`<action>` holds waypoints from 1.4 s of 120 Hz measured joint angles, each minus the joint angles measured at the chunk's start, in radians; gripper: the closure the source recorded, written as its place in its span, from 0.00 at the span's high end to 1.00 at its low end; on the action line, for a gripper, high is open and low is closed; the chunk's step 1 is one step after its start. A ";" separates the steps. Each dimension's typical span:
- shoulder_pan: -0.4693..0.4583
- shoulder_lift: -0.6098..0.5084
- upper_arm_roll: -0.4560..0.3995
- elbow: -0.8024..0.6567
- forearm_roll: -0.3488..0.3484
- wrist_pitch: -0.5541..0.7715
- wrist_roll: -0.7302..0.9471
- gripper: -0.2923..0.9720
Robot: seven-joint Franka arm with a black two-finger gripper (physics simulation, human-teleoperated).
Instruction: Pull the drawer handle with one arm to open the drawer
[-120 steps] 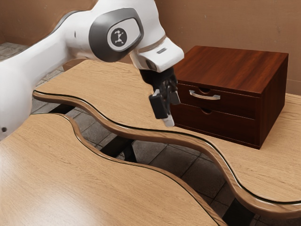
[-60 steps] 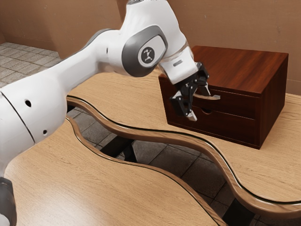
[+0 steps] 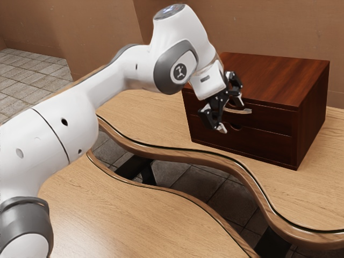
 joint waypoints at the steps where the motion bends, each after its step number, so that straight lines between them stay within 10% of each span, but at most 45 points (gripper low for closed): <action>1: 0.001 0.000 0.000 0.000 0.000 0.001 0.002 0.77; 82: 0.016 0.024 0.030 -0.010 -0.006 0.029 0.062 0.83; 168: 0.003 -0.033 0.035 -0.066 -0.007 0.012 0.029 0.16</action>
